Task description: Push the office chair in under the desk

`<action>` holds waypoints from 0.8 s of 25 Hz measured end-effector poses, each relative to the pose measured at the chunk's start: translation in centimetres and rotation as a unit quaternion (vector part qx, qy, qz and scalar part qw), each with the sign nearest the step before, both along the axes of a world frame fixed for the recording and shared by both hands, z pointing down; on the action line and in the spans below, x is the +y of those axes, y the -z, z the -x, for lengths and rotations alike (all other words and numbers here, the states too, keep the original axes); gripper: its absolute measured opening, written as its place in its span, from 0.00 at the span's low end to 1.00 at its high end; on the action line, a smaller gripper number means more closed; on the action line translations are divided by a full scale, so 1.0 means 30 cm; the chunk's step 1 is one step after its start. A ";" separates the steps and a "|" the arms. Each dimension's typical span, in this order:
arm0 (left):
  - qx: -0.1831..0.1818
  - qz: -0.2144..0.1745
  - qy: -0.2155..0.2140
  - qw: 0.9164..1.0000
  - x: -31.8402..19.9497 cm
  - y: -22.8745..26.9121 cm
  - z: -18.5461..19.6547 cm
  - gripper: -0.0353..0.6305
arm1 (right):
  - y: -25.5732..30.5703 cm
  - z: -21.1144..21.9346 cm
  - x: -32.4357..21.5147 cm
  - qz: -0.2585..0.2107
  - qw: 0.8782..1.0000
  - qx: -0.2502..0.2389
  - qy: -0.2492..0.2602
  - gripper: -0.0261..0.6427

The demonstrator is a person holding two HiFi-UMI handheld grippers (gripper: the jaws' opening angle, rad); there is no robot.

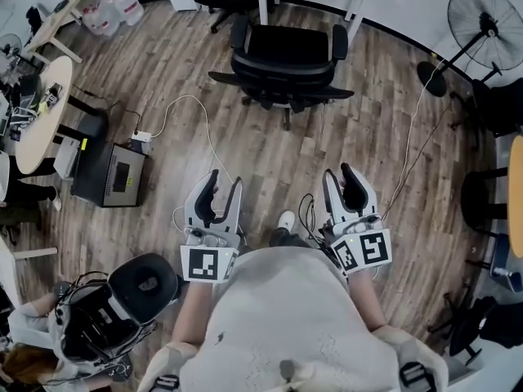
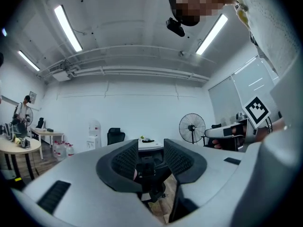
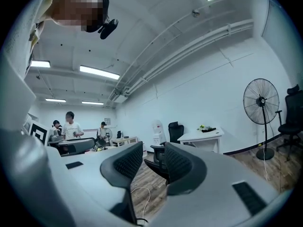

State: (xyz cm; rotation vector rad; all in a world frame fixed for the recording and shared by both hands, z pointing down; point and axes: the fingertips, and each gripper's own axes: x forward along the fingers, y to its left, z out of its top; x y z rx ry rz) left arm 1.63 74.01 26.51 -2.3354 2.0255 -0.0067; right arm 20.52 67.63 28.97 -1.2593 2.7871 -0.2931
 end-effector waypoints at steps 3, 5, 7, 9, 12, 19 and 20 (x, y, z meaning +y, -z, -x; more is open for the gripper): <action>0.016 -0.004 0.010 1.000 -0.063 -0.007 -0.027 0.30 | 0.000 -0.042 -0.071 -0.005 1.000 0.000 0.002 0.27; 0.021 -0.004 0.012 1.000 -0.099 -0.015 -0.047 0.30 | -0.006 -0.069 -0.114 -0.007 1.000 0.004 0.001 0.27; 0.022 -0.003 0.012 1.000 -0.123 -0.024 -0.063 0.30 | -0.011 -0.090 -0.145 -0.008 1.000 0.007 0.000 0.27; 0.023 0.000 0.013 1.000 -0.141 -0.036 -0.073 0.30 | -0.013 -0.110 -0.165 -0.009 1.000 0.008 -0.004 0.27; 0.025 0.002 0.015 1.000 -0.170 -0.050 -0.081 0.30 | -0.020 -0.138 -0.189 -0.006 1.000 0.006 -0.013 0.27; 0.031 0.011 0.018 0.999 -0.252 -0.086 -0.066 0.30 | -0.070 -0.153 -0.240 0.013 1.000 0.016 -0.019 0.28; 0.033 0.014 0.017 0.999 -0.267 -0.096 -0.059 0.30 | -0.075 -0.149 -0.250 0.013 1.000 0.021 -0.020 0.28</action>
